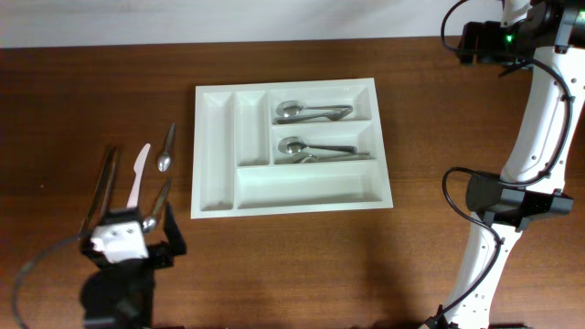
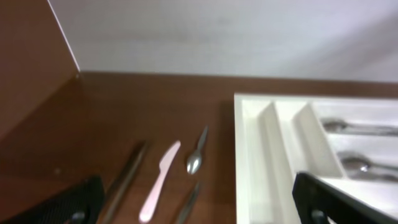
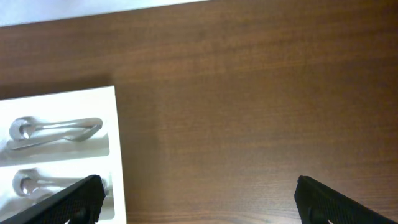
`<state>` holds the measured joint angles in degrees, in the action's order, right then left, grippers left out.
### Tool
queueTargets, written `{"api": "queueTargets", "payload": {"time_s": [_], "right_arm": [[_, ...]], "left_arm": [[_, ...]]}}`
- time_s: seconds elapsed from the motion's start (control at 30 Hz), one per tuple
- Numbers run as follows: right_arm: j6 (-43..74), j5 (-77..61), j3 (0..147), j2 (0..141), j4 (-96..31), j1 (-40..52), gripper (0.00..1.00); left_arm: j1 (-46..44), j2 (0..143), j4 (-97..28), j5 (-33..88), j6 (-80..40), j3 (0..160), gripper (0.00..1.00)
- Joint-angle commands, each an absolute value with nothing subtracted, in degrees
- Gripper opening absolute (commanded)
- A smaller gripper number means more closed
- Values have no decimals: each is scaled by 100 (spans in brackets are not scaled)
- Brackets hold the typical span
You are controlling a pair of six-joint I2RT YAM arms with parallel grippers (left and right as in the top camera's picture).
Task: Pack container
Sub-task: 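Move the left gripper to the left fork and grasp it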
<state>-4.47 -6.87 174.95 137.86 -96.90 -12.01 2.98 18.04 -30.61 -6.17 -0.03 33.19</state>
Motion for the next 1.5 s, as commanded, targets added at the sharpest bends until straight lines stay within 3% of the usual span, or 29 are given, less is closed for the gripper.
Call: {"api": "queueTargets", "payload": {"time_s": [0.0,0.17,0.37,0.63,0.83,1.03,1.47], "right_arm": [[-399,-681,17502,13729,-9719,-1240,99],[-399,-681,17502,13729,-9719,-1240,99],[-399,-681,17502,13729,-9719,-1240,99],[-399,-681,17502,13729,-9719,-1240,99],[-399,-681,17502,13729,-9719,-1240,99],[-399,-681,17502,13729,-9719,-1240,99],[-399,-681,17502,13729,-9719,-1240,99]], "left_arm": [[318,3083,-3758,-644,-16,4995,99],[318,5260,-5524,-775,497,7349,99],[489,7266,-6814,-773,611,8510,99],[790,8978,-6718,-794,644,8530,99],[805,9872,-6455,-790,1553,8527,99],[805,10497,-6204,-788,2180,8523,99],[805,11491,-5896,-427,2241,8521,99]]}}
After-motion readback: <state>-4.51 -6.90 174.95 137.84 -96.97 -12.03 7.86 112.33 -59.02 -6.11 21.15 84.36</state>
